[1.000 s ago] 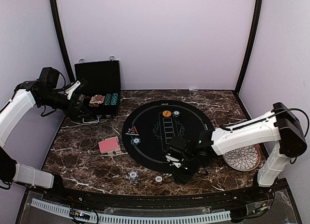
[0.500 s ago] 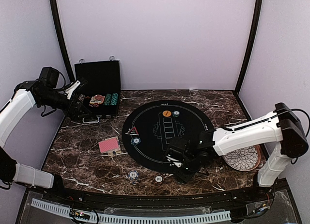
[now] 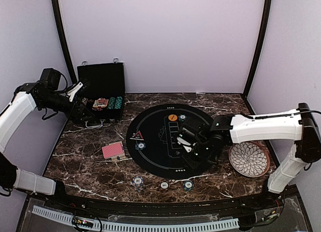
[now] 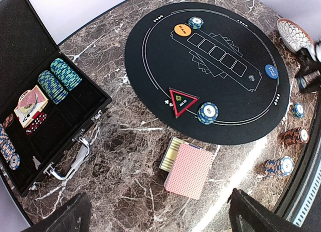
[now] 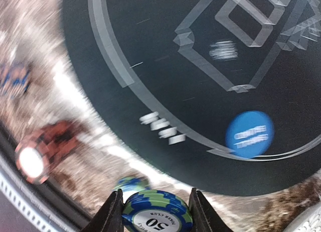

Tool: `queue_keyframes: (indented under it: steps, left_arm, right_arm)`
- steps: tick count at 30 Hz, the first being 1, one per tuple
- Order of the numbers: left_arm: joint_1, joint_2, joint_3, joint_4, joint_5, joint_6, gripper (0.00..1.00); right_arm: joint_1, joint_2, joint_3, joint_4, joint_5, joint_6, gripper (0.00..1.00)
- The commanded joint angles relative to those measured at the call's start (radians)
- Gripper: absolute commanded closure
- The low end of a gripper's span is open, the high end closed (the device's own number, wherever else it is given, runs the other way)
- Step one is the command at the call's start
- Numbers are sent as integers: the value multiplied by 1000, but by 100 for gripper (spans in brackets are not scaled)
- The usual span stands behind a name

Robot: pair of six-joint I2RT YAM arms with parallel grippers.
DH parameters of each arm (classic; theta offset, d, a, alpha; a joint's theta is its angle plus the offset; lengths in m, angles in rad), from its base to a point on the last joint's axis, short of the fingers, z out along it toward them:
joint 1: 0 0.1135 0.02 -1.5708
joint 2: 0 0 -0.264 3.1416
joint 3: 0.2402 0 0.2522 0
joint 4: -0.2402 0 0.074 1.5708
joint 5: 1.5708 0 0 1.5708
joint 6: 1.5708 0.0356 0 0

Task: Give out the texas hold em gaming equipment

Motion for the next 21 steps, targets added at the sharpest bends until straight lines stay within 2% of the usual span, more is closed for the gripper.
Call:
queue_keyframes:
  steps: [1,10,21]
  left_arm:
    - [-6,-13,20,-17,8,10,1]
    - [-6,-17,36,-31,13,11,1]
    - [-6,-8,38,-29,20,10,1]
  right_arm:
    - [-101,-10,7,-8,24,-3,97]
    - [-241,24,-102,84,31,-10,95]
    - [-339,40,-178,167,34,-26,94]
